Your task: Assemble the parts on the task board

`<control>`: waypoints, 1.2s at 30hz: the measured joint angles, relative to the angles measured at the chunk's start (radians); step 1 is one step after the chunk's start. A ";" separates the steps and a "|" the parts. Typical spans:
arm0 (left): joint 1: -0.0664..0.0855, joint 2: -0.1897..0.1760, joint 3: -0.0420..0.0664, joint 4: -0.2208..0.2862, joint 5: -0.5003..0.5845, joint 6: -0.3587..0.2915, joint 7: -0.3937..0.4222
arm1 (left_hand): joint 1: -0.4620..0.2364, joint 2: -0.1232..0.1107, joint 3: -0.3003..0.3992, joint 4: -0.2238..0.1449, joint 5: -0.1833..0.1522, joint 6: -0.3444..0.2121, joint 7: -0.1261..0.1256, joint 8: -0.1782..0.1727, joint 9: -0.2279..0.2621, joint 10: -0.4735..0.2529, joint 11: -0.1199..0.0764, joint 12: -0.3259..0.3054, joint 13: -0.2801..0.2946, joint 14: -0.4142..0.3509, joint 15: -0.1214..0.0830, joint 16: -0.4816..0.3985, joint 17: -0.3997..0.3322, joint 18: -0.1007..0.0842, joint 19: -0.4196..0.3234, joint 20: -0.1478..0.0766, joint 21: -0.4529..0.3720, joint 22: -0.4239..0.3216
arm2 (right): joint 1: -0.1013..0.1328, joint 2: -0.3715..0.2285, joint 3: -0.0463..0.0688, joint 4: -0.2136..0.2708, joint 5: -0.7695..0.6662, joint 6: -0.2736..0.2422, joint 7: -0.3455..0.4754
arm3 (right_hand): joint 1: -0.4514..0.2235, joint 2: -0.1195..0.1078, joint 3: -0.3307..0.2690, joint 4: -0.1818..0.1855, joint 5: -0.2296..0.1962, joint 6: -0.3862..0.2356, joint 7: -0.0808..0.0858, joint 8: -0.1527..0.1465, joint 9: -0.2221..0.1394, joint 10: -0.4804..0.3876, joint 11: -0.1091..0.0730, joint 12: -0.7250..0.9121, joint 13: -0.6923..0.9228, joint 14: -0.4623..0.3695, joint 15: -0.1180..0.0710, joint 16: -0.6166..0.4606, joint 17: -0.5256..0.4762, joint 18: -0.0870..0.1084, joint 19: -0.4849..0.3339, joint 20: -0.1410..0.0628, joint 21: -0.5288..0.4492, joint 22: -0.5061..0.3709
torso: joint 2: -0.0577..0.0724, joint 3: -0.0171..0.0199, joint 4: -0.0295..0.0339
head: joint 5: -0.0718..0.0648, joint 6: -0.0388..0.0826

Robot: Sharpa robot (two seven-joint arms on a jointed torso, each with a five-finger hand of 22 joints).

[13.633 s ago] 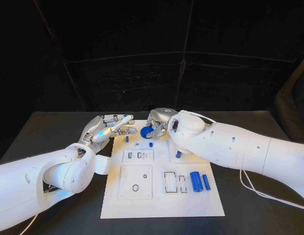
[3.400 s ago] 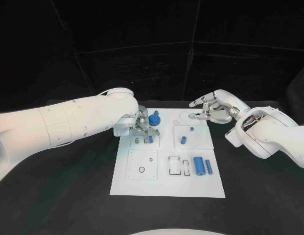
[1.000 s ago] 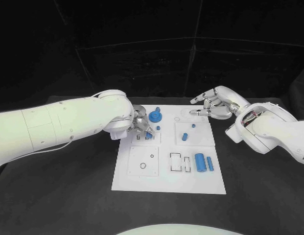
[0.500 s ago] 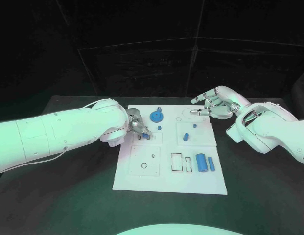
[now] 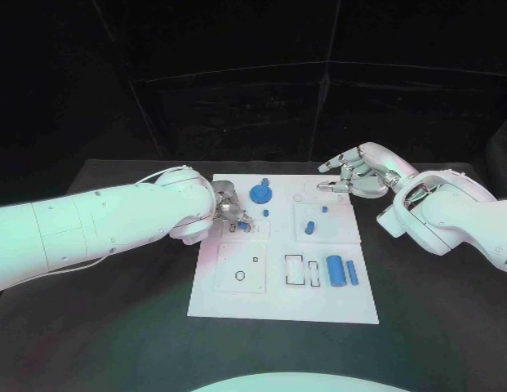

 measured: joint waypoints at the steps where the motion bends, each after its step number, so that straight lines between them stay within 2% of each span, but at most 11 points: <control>1: 0.000 0.000 0.000 0.000 -0.002 0.000 0.000 | -0.001 -0.001 0.000 0.000 0.000 0.000 0.000 0.000 0.000 0.000 0.000 0.000 0.000 0.000 0.000 0.000 0.000 0.000 0.000 0.000 0.000 0.000 | 0.000 0.000 0.000 0.000 0.000 0.000 0.000 | 0.000 0.000 0.000 0.000 0.000 0.000 0.000 0.000 0.000 0.000 0.000 0.000 0.000 0.000 0.000 0.000 0.000 0.000 0.000 0.000 0.000 0.000 | 0.000 0.0000 0.0000 | 0.000 0.000; 3: 0.000 0.000 0.000 0.001 -0.005 0.001 0.000 | -0.004 0.001 0.000 0.000 0.000 0.000 0.000 0.003 0.002 0.000 0.000 0.000 0.000 0.000 0.000 0.000 0.000 0.000 0.000 0.000 0.000 0.000 | 0.000 0.001 0.000 -0.001 0.000 0.001 0.000 | 0.000 0.000 0.000 0.000 0.000 0.000 0.000 0.000 0.000 0.000 0.000 0.000 0.000 0.000 0.000 0.000 0.000 0.000 0.000 0.000 0.000 0.000 | 0.000 0.0000 0.0000 | -0.001 -0.001; 6: 0.000 0.000 0.000 0.002 -0.009 0.002 0.000 | -0.015 -0.006 0.021 -0.021 -0.003 0.000 0.000 0.008 0.003 0.002 -0.002 0.004 0.000 -0.004 -0.004 0.000 0.000 0.000 0.000 0.000 0.004 0.000 | 0.000 0.002 0.000 -0.002 0.000 0.001 0.000 | 0.000 0.000 0.000 0.000 0.000 0.000 0.000 0.000 0.000 0.000 0.000 0.000 0.000 0.000 0.000 0.000 0.000 0.000 0.000 0.000 0.000 0.000 | 0.000 0.0000 0.0000 | -0.001 -0.001; 22: -0.002 0.012 0.000 0.004 -0.017 0.013 0.000 | -0.021 -0.002 0.027 -0.022 -0.004 0.006 -0.005 0.013 0.006 0.003 -0.003 0.004 0.001 -0.004 -0.004 0.000 0.000 0.000 0.000 0.000 0.004 0.000 | 0.000 0.006 0.000 -0.004 0.000 0.006 0.001 | 0.000 0.000 0.000 0.000 0.000 0.000 0.000 0.000 0.000 0.000 0.000 0.000 0.000 0.000 0.000 0.000 0.000 0.000 0.000 0.000 0.000 0.000 | 0.000 -0.0001 0.0017 | -0.001 -0.001; 26: -0.002 0.015 0.000 0.003 -0.017 0.012 0.000 | -0.020 -0.002 0.027 -0.022 -0.021 0.007 -0.006 0.014 0.009 0.004 -0.003 0.004 0.001 -0.004 -0.004 0.000 0.000 0.000 0.000 0.000 0.004 0.000 | 0.000 0.008 0.000 -0.005 0.000 0.007 0.002 | 0.000 0.000 0.000 0.000 0.000 0.000 0.000 0.000 0.000 0.000 0.000 0.000 0.000 0.000 0.000 0.000 0.000 0.000 0.000 0.000 0.000 0.000 | 0.000 0.0000 0.0016 | -0.001 -0.002; 36: -0.002 0.019 0.000 0.000 -0.018 0.010 0.000 | -0.023 0.003 0.027 -0.022 -0.030 0.007 -0.007 0.016 0.010 0.004 -0.003 0.004 0.001 -0.004 -0.004 0.000 0.000 0.000 0.000 0.000 0.004 0.000 | 0.000 0.009 0.000 -0.006 0.001 0.009 0.002 | 0.000 0.000 0.000 0.000 0.000 0.000 0.000 0.000 0.000 0.000 0.000 0.000 0.000 0.000 0.000 0.000 0.000 0.000 0.000 0.000 0.000 0.000 | 0.000 0.0000 0.0000 | -0.002 -0.004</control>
